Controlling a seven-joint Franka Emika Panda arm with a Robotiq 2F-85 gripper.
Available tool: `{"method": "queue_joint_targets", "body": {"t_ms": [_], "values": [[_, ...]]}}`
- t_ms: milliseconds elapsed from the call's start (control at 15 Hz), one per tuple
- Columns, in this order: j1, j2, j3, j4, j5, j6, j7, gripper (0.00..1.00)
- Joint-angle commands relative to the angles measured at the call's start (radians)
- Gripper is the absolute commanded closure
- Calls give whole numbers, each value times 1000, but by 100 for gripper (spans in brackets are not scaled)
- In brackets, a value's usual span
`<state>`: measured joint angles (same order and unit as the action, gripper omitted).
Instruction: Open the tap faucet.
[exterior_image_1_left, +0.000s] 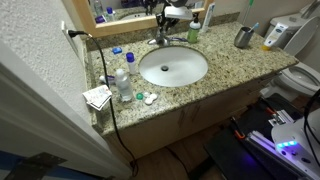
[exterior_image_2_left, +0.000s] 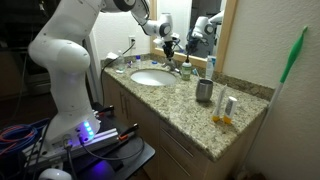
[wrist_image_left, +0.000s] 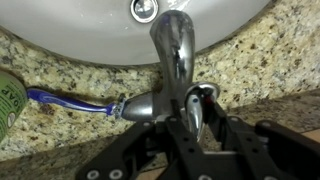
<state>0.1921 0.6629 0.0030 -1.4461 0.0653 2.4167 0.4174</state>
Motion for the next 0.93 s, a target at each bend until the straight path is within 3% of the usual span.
{"method": "queue_joint_targets", "body": {"t_ms": [0, 400, 867], "values": [[10, 18, -6, 27, -2, 14, 11, 97], [-45, -61, 53, -72, 103, 101, -50, 95], [-214, -127, 232, -203, 387, 228, -321, 95]]}}
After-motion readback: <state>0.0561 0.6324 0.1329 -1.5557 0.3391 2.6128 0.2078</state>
